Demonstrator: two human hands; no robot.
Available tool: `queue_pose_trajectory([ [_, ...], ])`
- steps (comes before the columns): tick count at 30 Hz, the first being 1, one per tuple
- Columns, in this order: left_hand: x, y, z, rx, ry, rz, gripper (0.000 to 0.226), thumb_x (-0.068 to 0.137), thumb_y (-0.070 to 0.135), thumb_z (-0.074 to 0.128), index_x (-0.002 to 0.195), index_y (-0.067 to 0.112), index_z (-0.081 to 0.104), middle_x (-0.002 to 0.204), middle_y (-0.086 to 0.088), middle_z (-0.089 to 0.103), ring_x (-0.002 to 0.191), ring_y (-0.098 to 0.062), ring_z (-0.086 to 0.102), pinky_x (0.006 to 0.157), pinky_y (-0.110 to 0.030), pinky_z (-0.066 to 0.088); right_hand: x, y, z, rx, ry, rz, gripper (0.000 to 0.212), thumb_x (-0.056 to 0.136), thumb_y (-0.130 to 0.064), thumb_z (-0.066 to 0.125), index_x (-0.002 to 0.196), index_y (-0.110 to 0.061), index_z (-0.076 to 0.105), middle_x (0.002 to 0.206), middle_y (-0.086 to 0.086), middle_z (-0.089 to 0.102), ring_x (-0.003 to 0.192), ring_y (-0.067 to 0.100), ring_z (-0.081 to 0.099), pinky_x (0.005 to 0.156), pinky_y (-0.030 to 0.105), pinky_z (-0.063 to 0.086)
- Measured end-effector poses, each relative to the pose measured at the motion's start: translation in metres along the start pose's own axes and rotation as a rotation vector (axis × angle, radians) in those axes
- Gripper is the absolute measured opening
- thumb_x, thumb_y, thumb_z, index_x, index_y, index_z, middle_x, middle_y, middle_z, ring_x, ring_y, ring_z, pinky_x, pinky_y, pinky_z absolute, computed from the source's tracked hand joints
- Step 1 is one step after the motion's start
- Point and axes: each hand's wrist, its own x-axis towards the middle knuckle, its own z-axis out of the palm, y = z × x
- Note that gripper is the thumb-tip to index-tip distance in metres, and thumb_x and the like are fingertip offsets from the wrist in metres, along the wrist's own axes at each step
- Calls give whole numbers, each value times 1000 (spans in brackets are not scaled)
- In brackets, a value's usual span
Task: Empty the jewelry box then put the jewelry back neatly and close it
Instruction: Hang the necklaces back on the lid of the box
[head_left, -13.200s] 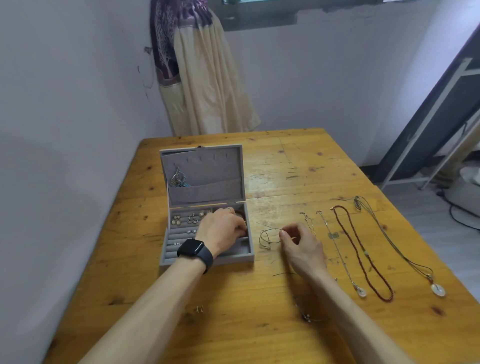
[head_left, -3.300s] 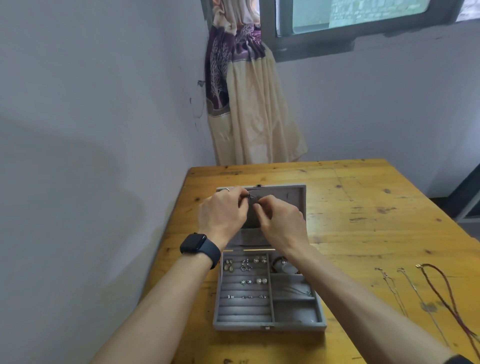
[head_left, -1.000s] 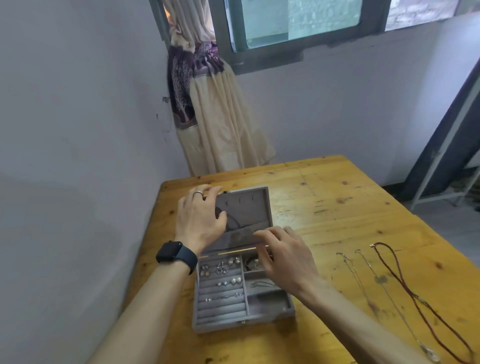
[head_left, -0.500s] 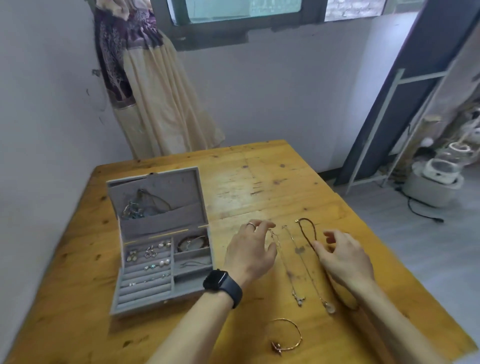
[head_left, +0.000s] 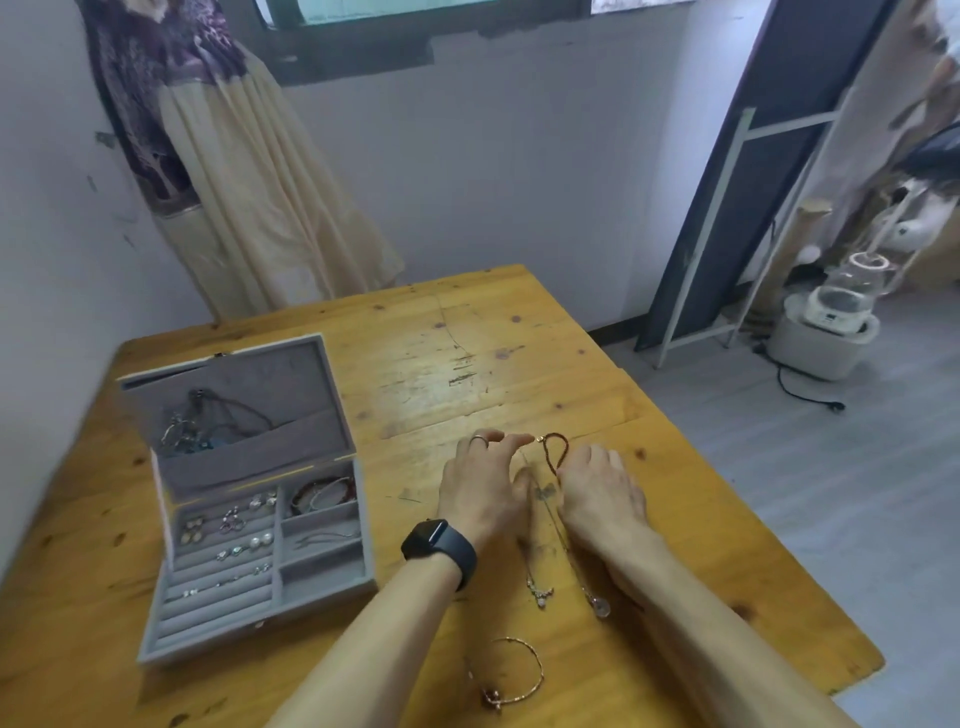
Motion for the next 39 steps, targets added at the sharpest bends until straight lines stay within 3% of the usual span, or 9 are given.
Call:
queue_pose_trajectory([
  [3,4,3,-3,127,-43,131,45,98,36,52,140,50,46,146,3,46,136,-18,37,107,-37,39,-5,6,4,5,22,-73,22,103,-26,39,118,-12,47,121,9,55,113,30,49,89,38,39],
  [5,6,6,-5,143,-63,196,39,97,43,54,136,49,52,145,4,47,135,-17,38,105,-37,39,-9,11,0,221,16,-124,16,104,-28,37,109,-16,46,114,6,57,108,29,51,86,40,36],
  [12,-2,17,-23,-133,62,272,21,96,45,58,107,31,68,116,11,65,106,-10,56,84,-33,50,-26,22,-38,676,142,-200,13,104,-27,45,96,-20,51,88,-12,59,89,15,57,80,37,45],
  [20,-20,-13,-95,-665,203,22,8,105,21,47,101,17,53,83,3,73,80,-7,68,72,-27,54,-32,7,-80,911,-1,-268,15,99,-36,57,100,-28,69,87,0,69,69,7,59,66,35,53],
  [23,-31,-44,-127,-844,327,-123,10,105,20,47,103,14,54,82,-4,70,76,-17,69,70,-34,55,-33,-7,-85,894,-31,-295,17,98,-35,59,96,-24,72,87,-5,71,75,0,62,66,21,51],
  [26,-46,-77,-152,-836,435,-189,8,105,20,48,103,15,54,82,-6,69,72,-18,68,68,-34,55,-34,-28,-84,918,-44,-303,20,97,-34,61,90,-18,71,84,4,69,73,6,60,64,18,47],
  [31,-72,-132,-173,-778,616,-325,9,104,20,50,96,22,54,83,-2,70,74,-17,68,75,-40,57,-25,-69,-70,910,-110,-282,23,96,-40,60,91,-19,68,89,7,69,78,20,63,75,40,55],
  [35,-96,-166,-177,-714,624,-395,9,101,22,55,93,22,58,81,-1,70,68,-19,68,72,-45,58,-15,-111,-62,1049,-141,-239,18,96,-34,64,93,-17,69,81,6,70,64,13,62,63,32,53],
  [39,-111,-185,-177,-690,583,-432,6,99,23,60,94,23,63,86,1,71,68,-16,70,76,-46,60,2,-158,-65,1178,-19,-188,16,96,-28,65,97,-13,71,85,5,75,72,16,71,67,30,58],
])
